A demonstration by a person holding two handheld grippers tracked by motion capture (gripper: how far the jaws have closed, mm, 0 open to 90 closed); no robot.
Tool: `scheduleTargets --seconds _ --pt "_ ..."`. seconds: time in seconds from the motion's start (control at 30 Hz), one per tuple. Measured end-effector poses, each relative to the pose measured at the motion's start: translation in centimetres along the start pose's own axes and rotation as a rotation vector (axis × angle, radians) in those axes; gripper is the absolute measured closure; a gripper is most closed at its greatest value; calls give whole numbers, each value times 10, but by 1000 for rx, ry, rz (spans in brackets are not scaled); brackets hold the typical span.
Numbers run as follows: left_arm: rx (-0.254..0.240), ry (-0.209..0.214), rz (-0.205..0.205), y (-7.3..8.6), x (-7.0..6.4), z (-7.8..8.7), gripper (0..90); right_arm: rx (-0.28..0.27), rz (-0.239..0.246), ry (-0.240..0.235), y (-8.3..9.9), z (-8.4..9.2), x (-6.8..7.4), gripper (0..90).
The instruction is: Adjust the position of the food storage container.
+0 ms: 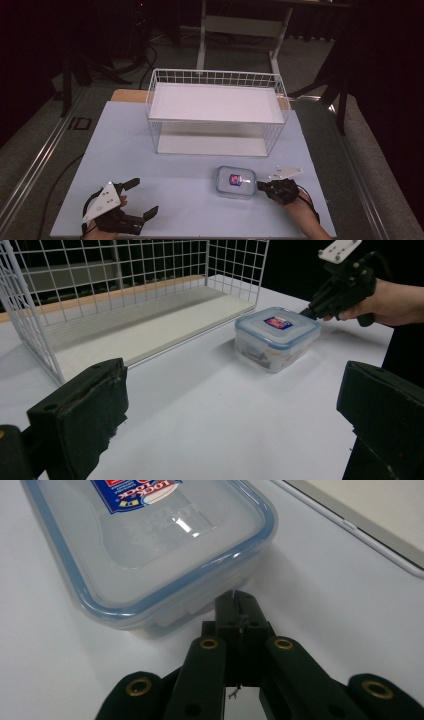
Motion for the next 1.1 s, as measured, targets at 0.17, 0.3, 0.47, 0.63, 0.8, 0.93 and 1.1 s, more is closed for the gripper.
scheduleTargets --seconds 0.17,0.3,0.47,0.63,0.8,0.93,1.1 --pt "4 2 -1 0 0 -1 11 -4 18 -19 -16 -11 7 900" --pt "8 4 -1 1 0 -2 11 10 41 -18 -28 -19 13 900" --pt "9 7 -1 1 -1 -2 11 14 55 -21 -38 -27 16 900" --pt "11 7 -1 1 0 -2 11 9 60 -27 -47 -35 20 900" --pt "9 10 -1 1 -1 -1 11 10 73 -27 -49 -37 22 900" --pt "10 11 -1 1 -1 -2 11 3 41 -51 -43 -33 23 900" --pt "13 13 -3 1 -2 -2 11 7 56 -67 -41 -32 34 900"
Point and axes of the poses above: each handheld gripper's, and its own axes: z roughly backward along the jaws, y roughly out of its underside, x roughly to its left, the point moved 4 cm from there along -z, roughly forward along the jaws, and after that the axes turned 10 degrees about x, right-handed, at the moved point
